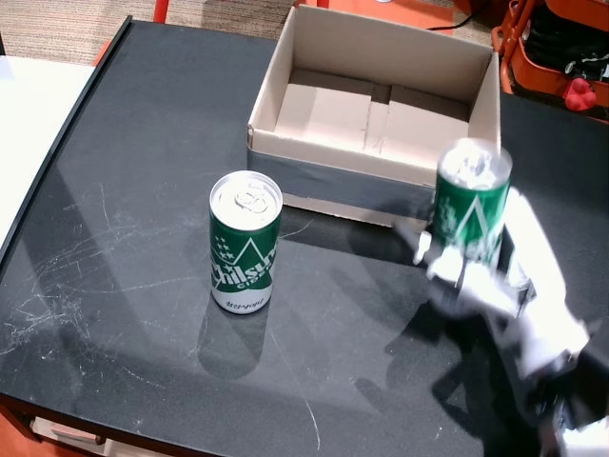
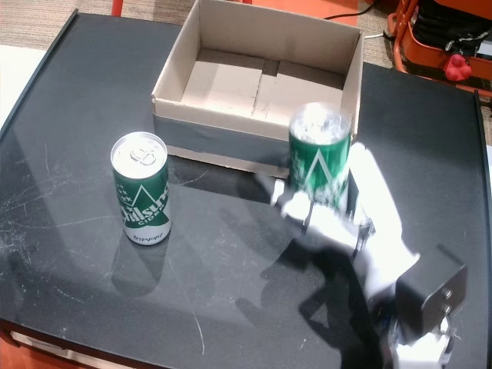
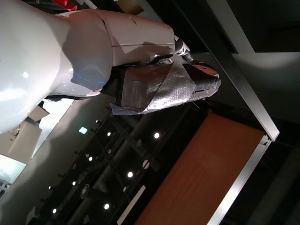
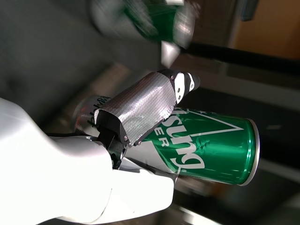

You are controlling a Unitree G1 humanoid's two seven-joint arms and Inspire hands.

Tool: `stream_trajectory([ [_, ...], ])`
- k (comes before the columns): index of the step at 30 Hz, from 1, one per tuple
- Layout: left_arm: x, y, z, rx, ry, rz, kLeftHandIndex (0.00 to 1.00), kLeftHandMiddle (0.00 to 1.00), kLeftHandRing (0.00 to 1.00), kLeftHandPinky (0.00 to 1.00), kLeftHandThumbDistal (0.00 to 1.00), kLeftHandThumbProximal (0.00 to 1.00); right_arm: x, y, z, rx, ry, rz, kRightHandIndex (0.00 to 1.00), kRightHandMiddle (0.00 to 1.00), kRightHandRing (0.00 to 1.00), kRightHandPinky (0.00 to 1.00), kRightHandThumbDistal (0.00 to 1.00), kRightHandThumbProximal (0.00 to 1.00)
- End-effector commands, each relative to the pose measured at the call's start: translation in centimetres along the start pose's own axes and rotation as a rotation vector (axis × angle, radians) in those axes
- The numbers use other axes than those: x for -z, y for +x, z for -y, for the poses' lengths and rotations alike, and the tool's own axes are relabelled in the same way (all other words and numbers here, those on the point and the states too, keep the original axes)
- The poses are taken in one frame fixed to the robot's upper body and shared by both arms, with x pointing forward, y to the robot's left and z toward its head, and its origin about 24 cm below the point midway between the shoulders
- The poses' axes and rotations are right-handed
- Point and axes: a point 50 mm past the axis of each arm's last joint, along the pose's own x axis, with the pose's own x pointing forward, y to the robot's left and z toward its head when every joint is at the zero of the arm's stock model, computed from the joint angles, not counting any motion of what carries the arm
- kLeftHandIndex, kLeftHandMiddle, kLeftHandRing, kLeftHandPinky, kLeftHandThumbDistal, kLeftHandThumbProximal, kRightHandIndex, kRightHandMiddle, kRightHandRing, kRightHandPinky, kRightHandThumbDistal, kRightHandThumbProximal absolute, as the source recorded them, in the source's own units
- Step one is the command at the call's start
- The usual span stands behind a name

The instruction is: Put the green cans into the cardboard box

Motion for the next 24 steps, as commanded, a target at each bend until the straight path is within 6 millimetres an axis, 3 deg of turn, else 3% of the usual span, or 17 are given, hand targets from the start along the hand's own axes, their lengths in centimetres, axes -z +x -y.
stream_trajectory([
  [1,1.2,-1.3,0.0,-0.067,-0.031,0.027,0.77,0.77,0.92,0.98,0.00,1.00,-0.9,0.8,0.4,0.016,-0.008,0.074,0.00,0.00,0.01,0.12,0.76,0.98],
  [5,1.7,-1.5,-0.1,-0.067,-0.030,0.008,0.78,0.77,0.92,0.97,0.00,1.00,-2.6,2.5,0.5,0.000,-0.043,0.185,0.00,0.00,0.00,0.08,0.72,0.99],
  [9,2.2,-1.7,-0.1,-0.065,-0.039,0.006,0.76,0.76,0.90,0.96,0.00,0.98,-4.7,4.9,1.3,-0.016,-0.139,0.285,0.00,0.00,0.00,0.04,0.59,0.97],
  [10,2.3,-1.7,0.0,-0.063,-0.041,0.008,0.76,0.77,0.91,0.97,0.00,0.97,-5.1,5.5,1.5,-0.014,-0.148,0.303,0.00,0.00,0.00,0.04,0.52,0.93],
  [12,2.4,-1.7,0.1,-0.061,-0.043,0.013,0.77,0.77,0.91,0.98,0.00,0.96,-6.8,6.9,2.1,-0.007,-0.206,0.381,0.00,0.00,0.00,0.04,0.24,0.92],
  [14,2.5,-1.7,0.3,-0.061,-0.045,0.020,0.77,0.77,0.91,0.99,0.00,0.97,-8.6,8.2,2.5,0.002,-0.271,0.463,0.00,0.00,0.00,0.03,0.12,0.89],
  [17,2.7,-1.7,0.4,-0.065,-0.044,0.026,0.77,0.77,0.90,0.99,0.01,0.99,-10.9,10.4,2.8,-0.009,-0.338,0.529,0.00,0.00,0.00,0.04,0.01,0.75],
  [18,2.8,-1.7,0.5,-0.067,-0.048,0.026,0.77,0.76,0.90,0.98,0.01,1.00,-11.5,11.2,2.9,-0.025,-0.383,0.529,0.00,0.00,0.00,0.04,0.00,0.72],
  [20,3.0,-1.7,0.6,-0.069,-0.059,0.025,0.77,0.77,0.91,0.98,0.00,1.00,-12.1,12.6,3.0,-0.042,-0.473,0.507,0.00,0.00,0.00,0.05,0.16,0.76],
  [24,3.4,-1.6,0.8,-0.054,-0.072,0.024,0.78,0.78,0.93,1.00,0.00,1.00,-11.4,15.7,2.8,-0.096,-0.622,0.333,0.00,0.00,0.00,0.08,0.21,0.76],
])
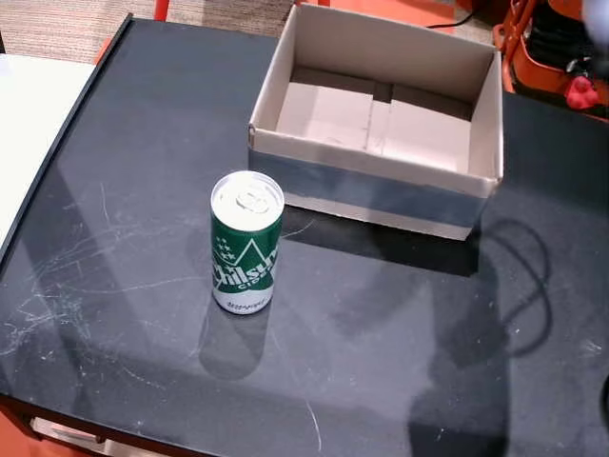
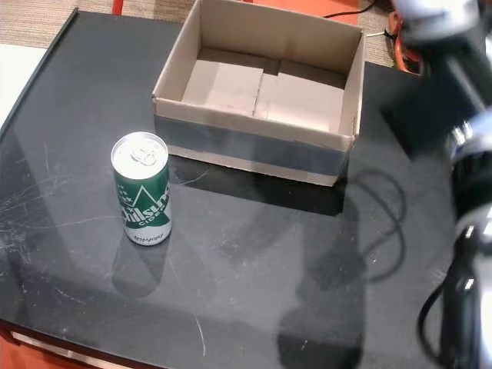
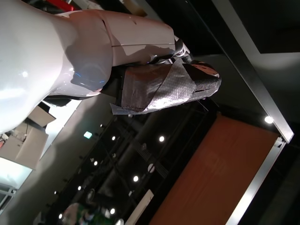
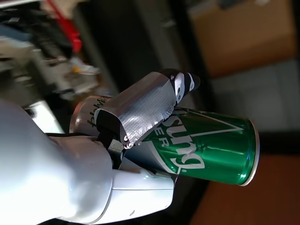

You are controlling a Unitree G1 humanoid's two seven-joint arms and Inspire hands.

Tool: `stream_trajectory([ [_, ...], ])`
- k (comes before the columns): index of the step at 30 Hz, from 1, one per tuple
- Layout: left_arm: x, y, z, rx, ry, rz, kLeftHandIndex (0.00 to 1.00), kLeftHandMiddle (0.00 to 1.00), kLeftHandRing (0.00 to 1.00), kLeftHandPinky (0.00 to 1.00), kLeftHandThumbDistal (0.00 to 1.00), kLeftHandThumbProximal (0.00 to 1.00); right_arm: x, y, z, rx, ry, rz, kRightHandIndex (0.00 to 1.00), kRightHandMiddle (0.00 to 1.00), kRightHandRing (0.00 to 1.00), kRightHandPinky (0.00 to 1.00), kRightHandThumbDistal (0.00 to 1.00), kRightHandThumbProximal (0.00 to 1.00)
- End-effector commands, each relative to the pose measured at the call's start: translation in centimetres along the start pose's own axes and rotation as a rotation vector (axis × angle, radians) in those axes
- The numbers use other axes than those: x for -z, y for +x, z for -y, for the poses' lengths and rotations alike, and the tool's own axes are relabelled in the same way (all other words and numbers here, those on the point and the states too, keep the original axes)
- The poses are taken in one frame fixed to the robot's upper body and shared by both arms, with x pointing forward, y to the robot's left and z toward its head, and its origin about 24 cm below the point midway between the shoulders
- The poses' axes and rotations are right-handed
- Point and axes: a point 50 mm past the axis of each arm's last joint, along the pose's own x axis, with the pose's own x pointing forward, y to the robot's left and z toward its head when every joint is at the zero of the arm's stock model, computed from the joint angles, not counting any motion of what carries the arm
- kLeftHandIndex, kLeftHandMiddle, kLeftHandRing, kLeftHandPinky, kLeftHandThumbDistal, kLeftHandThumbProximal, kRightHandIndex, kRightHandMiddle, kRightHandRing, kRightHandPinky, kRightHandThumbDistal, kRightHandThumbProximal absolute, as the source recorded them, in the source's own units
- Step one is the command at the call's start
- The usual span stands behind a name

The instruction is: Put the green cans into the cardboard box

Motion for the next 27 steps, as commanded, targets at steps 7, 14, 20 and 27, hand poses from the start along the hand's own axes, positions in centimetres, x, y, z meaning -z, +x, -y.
stream_trajectory([
  [7,1.8,-1.6,0.7,-0.053,-0.078,0.045,0.78,0.79,0.95,1.00,0.00,0.93,3.3,2.5,-1.1,-0.259,-0.375,-0.346,0.00,0.03,0.07,0.17,0.15,0.61],
  [14,2.1,-1.9,1.2,-0.051,-0.122,0.050,0.79,0.79,0.93,1.00,0.00,0.90,5.3,0.9,-2.4,-0.443,-0.512,-0.563,0.00,0.02,0.08,0.15,0.13,0.50],
  [20,2.5,-2.2,1.9,-0.061,-0.148,0.048,0.79,0.78,0.94,1.00,0.01,0.92,5.9,-0.6,-3.6,-0.527,-0.506,-0.605,0.00,0.08,0.15,0.15,0.06,0.46],
  [27,2.7,-2.3,2.3,-0.056,-0.173,0.046,0.80,0.78,0.94,1.00,0.05,0.97,6.5,-3.1,-5.6,-0.665,-0.466,-0.663,0.34,0.50,0.58,0.34,0.05,0.59],
])
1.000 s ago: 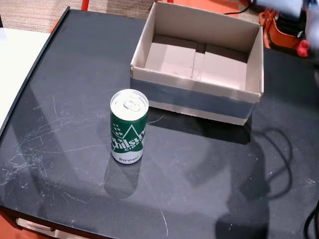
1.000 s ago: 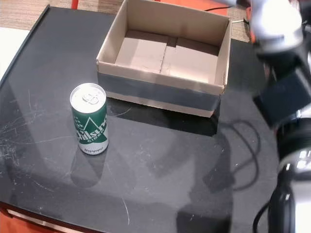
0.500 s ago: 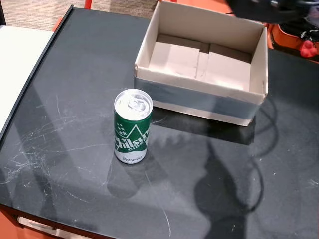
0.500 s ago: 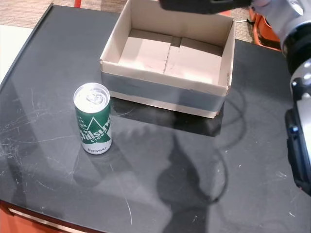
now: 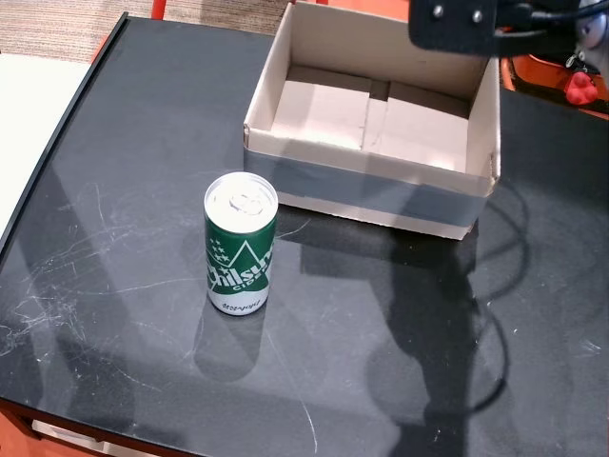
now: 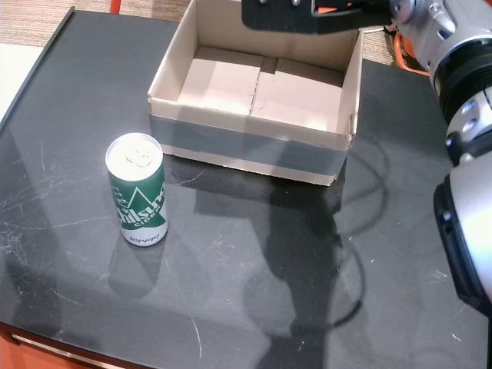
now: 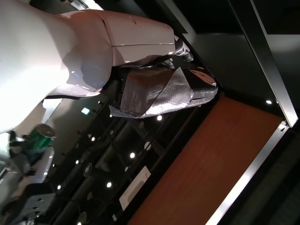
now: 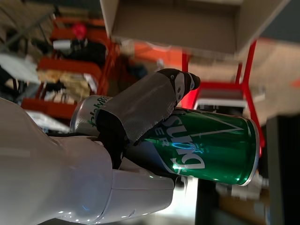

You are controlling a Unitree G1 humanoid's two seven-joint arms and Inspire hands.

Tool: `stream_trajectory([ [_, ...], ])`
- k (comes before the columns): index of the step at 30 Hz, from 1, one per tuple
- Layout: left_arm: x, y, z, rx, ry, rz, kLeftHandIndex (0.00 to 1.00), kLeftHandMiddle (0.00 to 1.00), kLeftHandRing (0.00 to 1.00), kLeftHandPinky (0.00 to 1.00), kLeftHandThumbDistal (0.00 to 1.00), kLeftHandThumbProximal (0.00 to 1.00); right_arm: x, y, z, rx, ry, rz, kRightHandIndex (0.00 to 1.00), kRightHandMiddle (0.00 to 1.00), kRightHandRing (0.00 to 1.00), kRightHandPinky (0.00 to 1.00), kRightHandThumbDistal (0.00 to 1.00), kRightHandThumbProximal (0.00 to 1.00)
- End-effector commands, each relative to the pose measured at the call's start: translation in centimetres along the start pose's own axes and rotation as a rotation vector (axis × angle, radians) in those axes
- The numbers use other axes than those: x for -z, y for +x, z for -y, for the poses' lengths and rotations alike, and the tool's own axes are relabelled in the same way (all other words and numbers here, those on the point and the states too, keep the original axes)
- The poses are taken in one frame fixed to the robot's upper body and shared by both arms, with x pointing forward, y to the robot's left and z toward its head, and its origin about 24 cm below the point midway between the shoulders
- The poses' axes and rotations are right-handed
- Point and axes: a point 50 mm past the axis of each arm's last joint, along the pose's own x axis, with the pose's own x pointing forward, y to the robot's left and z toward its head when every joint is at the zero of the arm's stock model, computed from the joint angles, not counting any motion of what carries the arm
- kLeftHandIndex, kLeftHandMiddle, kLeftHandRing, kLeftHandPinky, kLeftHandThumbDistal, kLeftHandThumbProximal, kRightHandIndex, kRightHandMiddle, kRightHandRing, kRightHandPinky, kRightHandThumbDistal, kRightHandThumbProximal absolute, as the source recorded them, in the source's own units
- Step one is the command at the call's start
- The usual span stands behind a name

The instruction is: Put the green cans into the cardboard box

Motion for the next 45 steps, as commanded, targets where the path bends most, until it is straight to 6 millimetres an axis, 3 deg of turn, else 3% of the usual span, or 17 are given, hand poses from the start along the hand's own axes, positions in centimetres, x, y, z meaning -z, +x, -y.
stream_trajectory([
  [1,1.2,-2.5,0.9,-0.127,-0.076,0.075,0.79,0.78,0.93,1.00,0.05,0.97,0.3,-0.2,-1.2,-0.061,0.001,-0.023,0.34,0.47,0.53,0.31,0.04,0.59],
  [3,1.1,-2.5,0.9,-0.122,-0.065,0.081,0.79,0.78,0.95,1.00,0.04,0.96,0.3,-0.3,-1.9,-0.110,0.000,-0.025,0.17,0.27,0.34,0.34,0.00,0.56],
  [4,1.1,-2.5,1.0,-0.119,-0.060,0.083,0.79,0.78,0.95,1.00,0.04,0.95,0.3,-0.4,-2.2,-0.129,0.002,-0.023,0.12,0.24,0.34,0.35,0.00,0.53],
  [8,1.1,-2.6,1.0,-0.132,-0.050,0.083,0.78,0.77,0.95,1.00,0.05,0.97,0.2,-0.5,-3.4,-0.178,0.024,-0.024,0.13,0.25,0.34,0.34,0.00,0.49],
  [11,1.3,-2.6,1.2,-0.144,-0.063,0.084,0.78,0.77,0.95,1.00,0.07,1.00,-0.4,-0.6,-4.4,-0.208,0.013,-0.008,0.13,0.25,0.33,0.25,0.01,0.51],
  [13,1.3,-2.6,1.3,-0.133,-0.059,0.086,0.78,0.77,0.95,1.00,0.07,1.00,-0.7,-0.6,-5.0,-0.233,0.013,-0.008,0.18,0.31,0.38,0.31,0.00,0.51],
  [16,1.3,-2.6,1.4,-0.136,-0.043,0.095,0.77,0.77,0.95,1.00,0.04,1.00,-0.9,-0.8,-5.6,-0.245,0.005,0.008,0.23,0.34,0.38,0.35,0.00,0.35],
  [21,1.2,-2.6,1.5,-0.139,-0.043,0.098,0.77,0.77,0.95,1.00,0.07,1.00,-0.9,-0.9,-6.0,-0.242,-0.018,0.017,0.18,0.30,0.33,0.41,0.00,0.32],
  [25,1.2,-2.6,1.5,-0.135,-0.053,0.097,0.78,0.77,0.95,1.00,0.07,1.00,-0.7,-0.9,-6.0,-0.242,-0.032,0.015,0.19,0.32,0.34,0.39,0.00,0.29],
  [29,1.2,-2.6,1.4,-0.130,-0.041,0.096,0.78,0.77,0.96,1.00,0.06,1.00,-0.6,-1.0,-6.0,-0.241,-0.048,0.007,0.22,0.35,0.37,0.48,0.00,0.28],
  [33,1.2,-2.6,1.3,-0.129,-0.055,0.095,0.78,0.78,0.96,1.00,0.07,1.00,-0.5,-1.0,-6.1,-0.233,-0.061,0.010,0.24,0.36,0.37,0.40,0.00,0.36],
  [37,1.3,-2.6,1.3,-0.133,-0.056,0.095,0.78,0.78,0.96,1.00,0.07,1.00,-0.5,-1.0,-6.0,-0.223,-0.061,0.012,0.26,0.38,0.39,0.40,0.00,0.33],
  [39,1.3,-2.6,1.3,-0.126,-0.057,0.097,0.79,0.79,0.97,1.00,0.06,1.00,-0.3,-1.0,-5.9,-0.193,-0.088,0.008,0.25,0.36,0.38,0.40,0.08,0.47],
  [40,1.3,-2.6,1.3,-0.124,-0.055,0.097,0.78,0.78,0.97,1.00,0.06,1.00,-0.3,-1.0,-5.9,-0.185,-0.084,0.003,0.37,0.50,0.55,0.50,0.25,0.52],
  [41,1.3,-2.6,1.2,-0.126,-0.053,0.096,0.78,0.78,0.96,1.00,0.06,1.00,-0.2,-1.1,-5.9,-0.191,-0.076,-0.003,0.54,0.69,0.73,0.65,0.35,0.59],
  [42,1.2,-2.6,1.2,-0.129,-0.050,0.096,0.78,0.77,0.96,1.00,0.06,1.00,-0.1,-1.1,-5.9,-0.207,-0.080,-0.008,0.68,0.84,0.82,0.77,0.44,0.69],
  [45,1.2,-2.6,1.1,-0.130,-0.048,0.092,0.78,0.76,0.96,1.00,0.06,1.00,-0.2,-1.0,-5.9,-0.247,-0.105,-0.014,0.79,0.92,0.92,0.91,0.65,0.75],
])
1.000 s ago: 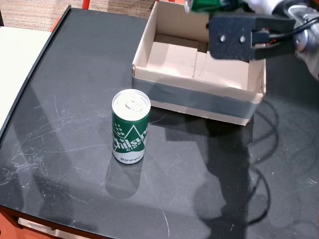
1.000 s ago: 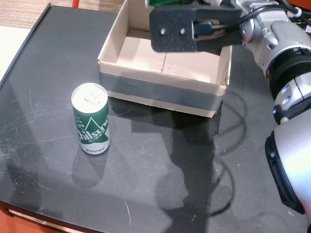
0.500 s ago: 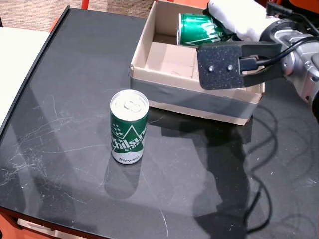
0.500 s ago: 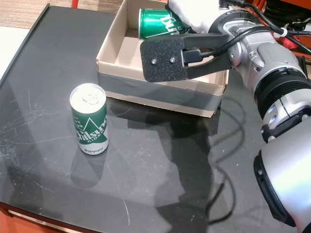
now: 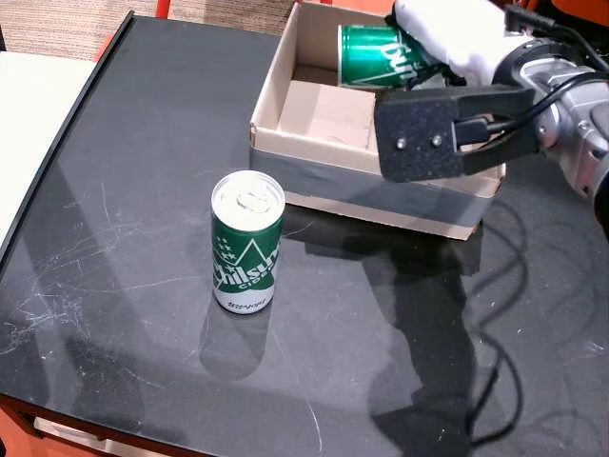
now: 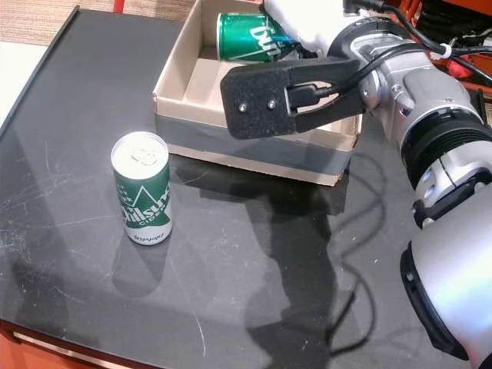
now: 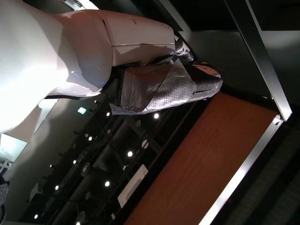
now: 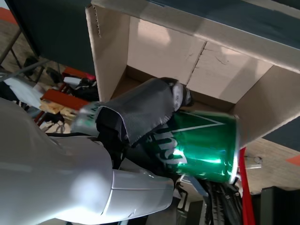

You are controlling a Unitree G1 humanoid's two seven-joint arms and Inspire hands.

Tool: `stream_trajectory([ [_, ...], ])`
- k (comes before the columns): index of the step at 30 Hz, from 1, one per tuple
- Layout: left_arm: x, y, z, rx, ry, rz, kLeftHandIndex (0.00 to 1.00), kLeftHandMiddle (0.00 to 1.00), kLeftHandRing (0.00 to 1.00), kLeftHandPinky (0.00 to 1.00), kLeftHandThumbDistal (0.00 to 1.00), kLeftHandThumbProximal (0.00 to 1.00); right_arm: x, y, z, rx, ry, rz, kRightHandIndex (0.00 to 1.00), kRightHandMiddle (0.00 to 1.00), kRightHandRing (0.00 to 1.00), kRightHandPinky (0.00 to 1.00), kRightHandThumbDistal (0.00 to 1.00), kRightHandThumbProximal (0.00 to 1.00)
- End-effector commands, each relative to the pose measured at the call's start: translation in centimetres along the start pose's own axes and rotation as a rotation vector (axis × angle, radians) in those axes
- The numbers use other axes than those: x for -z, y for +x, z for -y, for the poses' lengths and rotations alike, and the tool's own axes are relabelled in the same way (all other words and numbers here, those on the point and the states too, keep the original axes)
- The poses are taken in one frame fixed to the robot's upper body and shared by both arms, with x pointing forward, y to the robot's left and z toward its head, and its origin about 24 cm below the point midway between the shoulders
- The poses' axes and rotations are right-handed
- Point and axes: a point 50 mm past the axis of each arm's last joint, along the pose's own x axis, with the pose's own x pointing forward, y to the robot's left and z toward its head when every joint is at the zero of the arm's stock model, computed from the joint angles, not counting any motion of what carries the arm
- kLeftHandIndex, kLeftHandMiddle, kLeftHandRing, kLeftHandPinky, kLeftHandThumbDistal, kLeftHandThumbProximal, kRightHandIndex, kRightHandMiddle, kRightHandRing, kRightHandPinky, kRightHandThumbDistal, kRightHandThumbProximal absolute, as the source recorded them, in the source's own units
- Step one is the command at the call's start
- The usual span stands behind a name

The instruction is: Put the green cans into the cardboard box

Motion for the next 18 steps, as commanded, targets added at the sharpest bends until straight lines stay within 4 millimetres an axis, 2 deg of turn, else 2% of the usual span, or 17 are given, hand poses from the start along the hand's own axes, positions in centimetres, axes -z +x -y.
stream_trajectory([
  [1,1.17,-2.60,0.47,-0.147,-0.059,0.068,0.77,0.76,0.96,1.00,0.05,1.00,0.84,-0.18,0.44,-0.007,-0.010,-0.031,0.79,0.91,0.92,0.92,0.71,0.75],
  [3,1.18,-2.58,0.48,-0.144,-0.066,0.069,0.77,0.76,0.95,1.00,0.07,1.00,0.73,-0.15,0.44,-0.013,-0.008,-0.026,0.77,0.88,0.90,0.91,0.74,0.75],
  [8,1.12,-2.55,0.53,-0.150,-0.051,0.068,0.76,0.74,0.94,1.00,0.08,1.00,0.59,-0.12,0.48,-0.027,0.009,-0.018,0.81,0.89,0.93,0.93,0.75,0.76],
  [11,1.14,-2.56,0.57,-0.161,-0.046,0.068,0.75,0.72,0.93,1.00,0.08,1.00,0.62,-0.12,0.60,-0.022,0.023,-0.021,0.81,0.91,0.98,0.95,0.85,0.76],
  [13,1.17,-2.59,0.52,-0.163,-0.051,0.064,0.75,0.72,0.93,1.00,0.07,1.00,0.71,-0.11,0.72,-0.022,0.055,-0.032,0.84,0.95,1.00,0.98,0.96,0.74],
  [15,1.22,-2.60,0.39,-0.154,-0.063,0.062,0.75,0.72,0.92,1.00,0.06,1.00,0.78,-0.10,0.84,-0.023,0.091,-0.041,0.85,0.99,1.00,1.00,1.00,0.70],
  [18,1.25,-2.58,0.30,-0.147,-0.062,0.063,0.74,0.71,0.91,1.00,0.04,1.00,0.83,-0.12,0.92,-0.021,0.114,-0.041,0.85,1.00,1.00,1.00,1.00,0.69],
])
